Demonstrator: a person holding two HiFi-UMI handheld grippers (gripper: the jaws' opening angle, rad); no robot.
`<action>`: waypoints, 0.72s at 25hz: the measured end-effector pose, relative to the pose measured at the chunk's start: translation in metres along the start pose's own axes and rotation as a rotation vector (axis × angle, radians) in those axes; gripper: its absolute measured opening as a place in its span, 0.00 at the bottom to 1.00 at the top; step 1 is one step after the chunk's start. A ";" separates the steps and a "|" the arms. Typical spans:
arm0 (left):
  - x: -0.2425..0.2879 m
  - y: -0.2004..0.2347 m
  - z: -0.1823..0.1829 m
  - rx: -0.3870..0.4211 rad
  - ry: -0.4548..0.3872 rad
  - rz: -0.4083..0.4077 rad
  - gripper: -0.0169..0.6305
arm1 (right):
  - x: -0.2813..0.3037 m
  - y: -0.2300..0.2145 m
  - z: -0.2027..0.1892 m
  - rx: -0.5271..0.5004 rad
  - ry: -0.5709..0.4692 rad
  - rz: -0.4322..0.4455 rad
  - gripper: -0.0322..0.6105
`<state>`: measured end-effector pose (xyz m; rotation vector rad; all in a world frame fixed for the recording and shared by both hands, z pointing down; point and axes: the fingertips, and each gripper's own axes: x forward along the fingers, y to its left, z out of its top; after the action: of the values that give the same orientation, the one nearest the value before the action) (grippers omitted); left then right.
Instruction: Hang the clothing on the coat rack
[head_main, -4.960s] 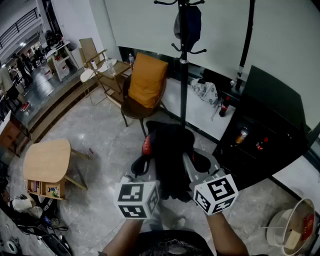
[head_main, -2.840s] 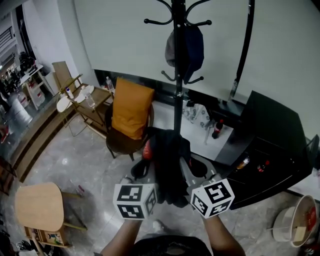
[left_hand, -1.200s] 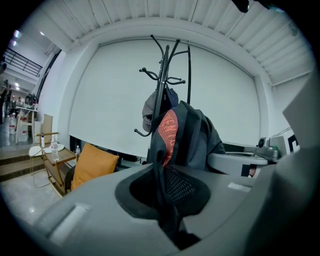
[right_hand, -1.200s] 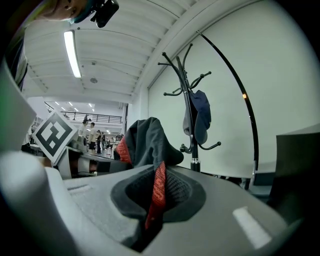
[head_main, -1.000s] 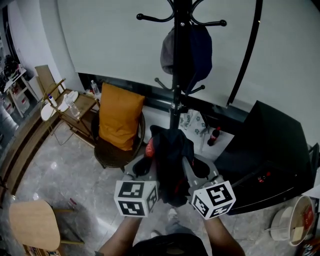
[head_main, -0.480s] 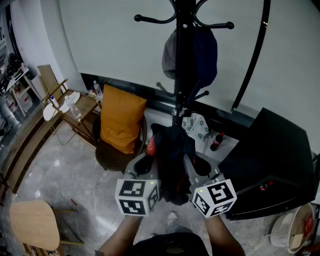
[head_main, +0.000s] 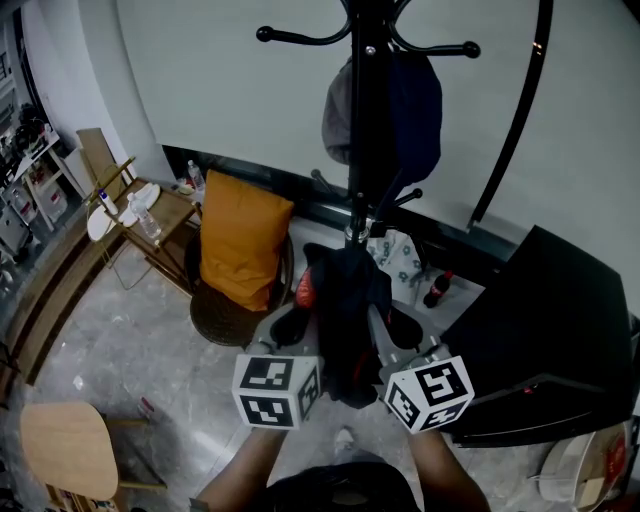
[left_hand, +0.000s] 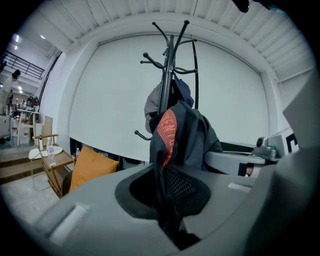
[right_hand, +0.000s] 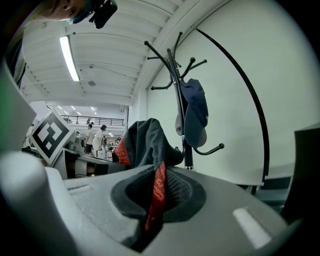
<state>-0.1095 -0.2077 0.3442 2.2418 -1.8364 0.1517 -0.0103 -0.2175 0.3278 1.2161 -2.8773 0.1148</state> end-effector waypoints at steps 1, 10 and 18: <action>0.003 0.000 0.000 0.000 0.002 0.001 0.07 | 0.002 -0.003 0.000 0.002 0.000 0.000 0.09; 0.035 0.002 0.004 0.005 0.013 0.016 0.07 | 0.024 -0.026 -0.002 0.019 0.000 0.013 0.09; 0.059 0.004 0.008 0.012 0.020 0.037 0.07 | 0.042 -0.043 -0.006 0.036 0.002 0.040 0.09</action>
<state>-0.1022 -0.2664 0.3506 2.2069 -1.8729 0.1922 -0.0087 -0.2773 0.3381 1.1634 -2.9109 0.1685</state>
